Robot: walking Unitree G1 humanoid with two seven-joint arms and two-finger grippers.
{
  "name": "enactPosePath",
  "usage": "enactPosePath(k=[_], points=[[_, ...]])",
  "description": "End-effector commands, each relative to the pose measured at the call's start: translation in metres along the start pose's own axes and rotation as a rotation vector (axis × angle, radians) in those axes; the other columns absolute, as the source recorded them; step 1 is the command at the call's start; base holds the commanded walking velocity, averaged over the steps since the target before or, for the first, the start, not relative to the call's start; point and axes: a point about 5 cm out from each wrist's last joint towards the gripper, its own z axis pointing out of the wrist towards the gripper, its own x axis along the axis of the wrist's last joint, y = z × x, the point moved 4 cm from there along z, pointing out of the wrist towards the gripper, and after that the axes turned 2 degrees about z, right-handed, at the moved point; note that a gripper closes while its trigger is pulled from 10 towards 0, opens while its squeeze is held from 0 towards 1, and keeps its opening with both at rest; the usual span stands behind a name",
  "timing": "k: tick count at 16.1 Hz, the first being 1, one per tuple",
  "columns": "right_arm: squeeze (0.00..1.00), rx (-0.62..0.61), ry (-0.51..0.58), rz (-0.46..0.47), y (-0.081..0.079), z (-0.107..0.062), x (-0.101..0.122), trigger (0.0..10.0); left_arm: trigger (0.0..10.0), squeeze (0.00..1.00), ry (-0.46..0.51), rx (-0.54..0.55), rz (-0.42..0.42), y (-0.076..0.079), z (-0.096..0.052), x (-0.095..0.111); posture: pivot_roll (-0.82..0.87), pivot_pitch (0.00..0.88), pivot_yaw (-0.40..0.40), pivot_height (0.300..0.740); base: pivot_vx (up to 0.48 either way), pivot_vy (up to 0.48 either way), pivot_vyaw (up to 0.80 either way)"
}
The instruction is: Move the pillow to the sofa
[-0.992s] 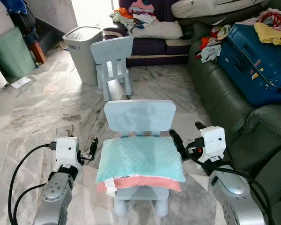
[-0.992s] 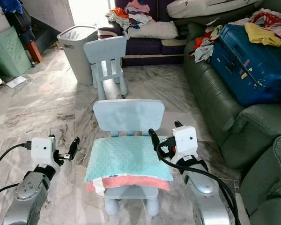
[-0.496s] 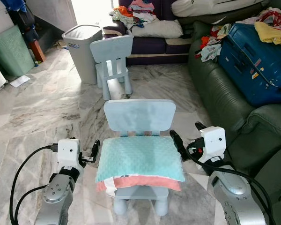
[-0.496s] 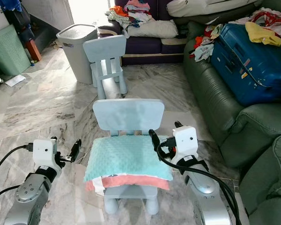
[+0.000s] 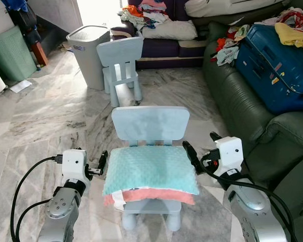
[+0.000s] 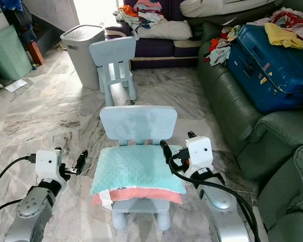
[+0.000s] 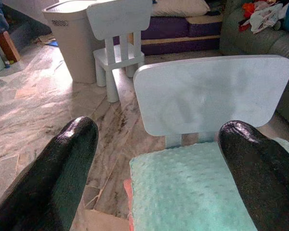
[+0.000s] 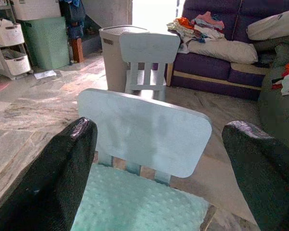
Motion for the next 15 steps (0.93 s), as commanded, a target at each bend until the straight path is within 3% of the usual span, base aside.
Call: enactPosePath(k=[1,15], points=[[0.00,0.018,0.011,-0.007,-0.0036,-0.0016,0.0049,10.0,10.0,0.00,-0.008,0.008,0.007,-0.0006,-0.0022,-0.0015,-0.16,0.039,0.033,0.708,0.000,0.000,0.00],[0.00,0.019,-0.002,-0.010,-0.0034,-0.0029,0.0024,10.0,10.0,0.00,-0.014,0.029,0.024,-0.0037,-0.0027,-0.0029,-0.17,0.049,0.032,0.550,0.000,0.000,0.00]])
